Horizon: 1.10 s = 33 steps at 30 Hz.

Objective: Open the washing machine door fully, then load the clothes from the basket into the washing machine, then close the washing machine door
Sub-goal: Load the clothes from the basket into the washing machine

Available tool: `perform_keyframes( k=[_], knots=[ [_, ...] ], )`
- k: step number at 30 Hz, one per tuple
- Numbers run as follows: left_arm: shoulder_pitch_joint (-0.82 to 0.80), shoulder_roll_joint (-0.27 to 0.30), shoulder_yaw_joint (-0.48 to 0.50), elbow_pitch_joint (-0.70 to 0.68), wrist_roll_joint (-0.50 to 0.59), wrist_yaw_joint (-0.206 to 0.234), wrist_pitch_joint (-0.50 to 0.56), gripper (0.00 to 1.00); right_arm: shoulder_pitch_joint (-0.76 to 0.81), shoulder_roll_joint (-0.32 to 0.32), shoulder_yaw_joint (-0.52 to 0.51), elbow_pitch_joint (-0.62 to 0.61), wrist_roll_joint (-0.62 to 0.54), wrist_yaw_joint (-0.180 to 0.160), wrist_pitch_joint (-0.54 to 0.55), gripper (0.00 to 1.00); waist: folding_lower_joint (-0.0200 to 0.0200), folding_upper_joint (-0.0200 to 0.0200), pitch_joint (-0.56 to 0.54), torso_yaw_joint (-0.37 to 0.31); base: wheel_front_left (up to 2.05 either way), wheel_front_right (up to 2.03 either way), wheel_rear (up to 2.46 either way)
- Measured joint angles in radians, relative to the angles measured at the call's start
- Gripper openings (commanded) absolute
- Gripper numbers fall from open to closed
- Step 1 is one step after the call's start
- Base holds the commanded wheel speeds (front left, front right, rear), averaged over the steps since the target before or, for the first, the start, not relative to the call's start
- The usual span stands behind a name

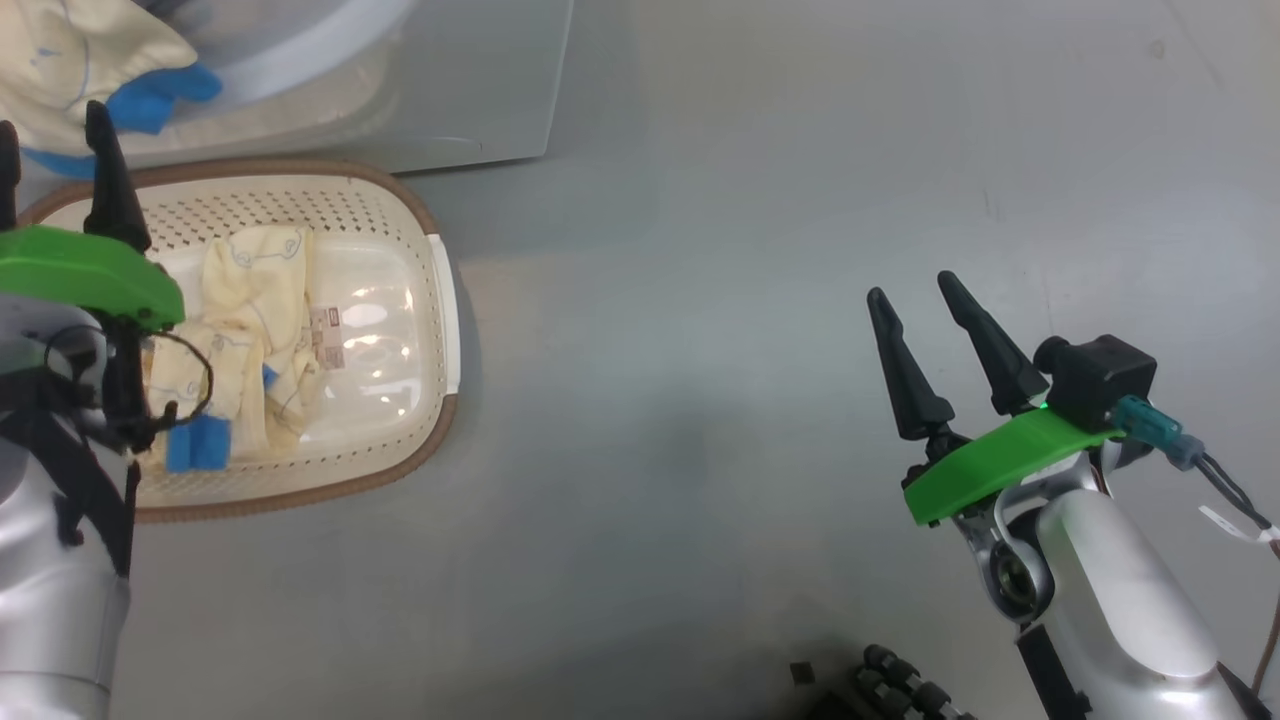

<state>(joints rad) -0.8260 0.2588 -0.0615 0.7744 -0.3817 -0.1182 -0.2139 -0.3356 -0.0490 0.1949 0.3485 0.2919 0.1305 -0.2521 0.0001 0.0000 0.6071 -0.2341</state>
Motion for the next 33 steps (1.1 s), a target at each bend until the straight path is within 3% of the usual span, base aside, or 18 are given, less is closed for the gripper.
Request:
perform_keyframes(
  k=[19,20,21,22,33],
  knots=[
    [-0.222,0.017,-0.029,0.263,-0.001,-0.005,-0.007,1.0,-0.033,0.0,0.024,-0.003,0.025,0.0,0.0,1.0,0.0,0.0,0.057,-0.022,0.0,0.0,0.0],
    [-0.229,0.017,-0.029,0.271,-0.007,-0.006,-0.007,0.67,-0.036,0.0,0.024,-0.003,0.025,0.0,0.0,1.0,-0.0001,0.0,0.058,-0.024,0.0,0.0,0.0],
    [-0.236,0.017,-0.029,0.281,-0.01,-0.006,-0.01,0.22,-0.039,0.0,0.023,-0.003,0.025,0.0,0.0,1.0,-0.0001,0.0,0.059,-0.025,0.0,0.0,0.0],
    [-0.241,0.017,-0.032,0.286,-0.014,-0.006,-0.015,0.0,-0.04,0.0,0.023,-0.003,0.025,0.0,0.0,1.0,0.0,0.0,0.059,-0.026,0.0,0.0,0.0],
    [-0.247,0.014,-0.077,0.297,-0.055,-0.013,-0.032,0.0,-0.04,0.0,0.019,0.0,0.025,0.0,0.0,1.0,0.0,0.0,0.045,-0.007,0.0,0.0,0.0]
  ],
)
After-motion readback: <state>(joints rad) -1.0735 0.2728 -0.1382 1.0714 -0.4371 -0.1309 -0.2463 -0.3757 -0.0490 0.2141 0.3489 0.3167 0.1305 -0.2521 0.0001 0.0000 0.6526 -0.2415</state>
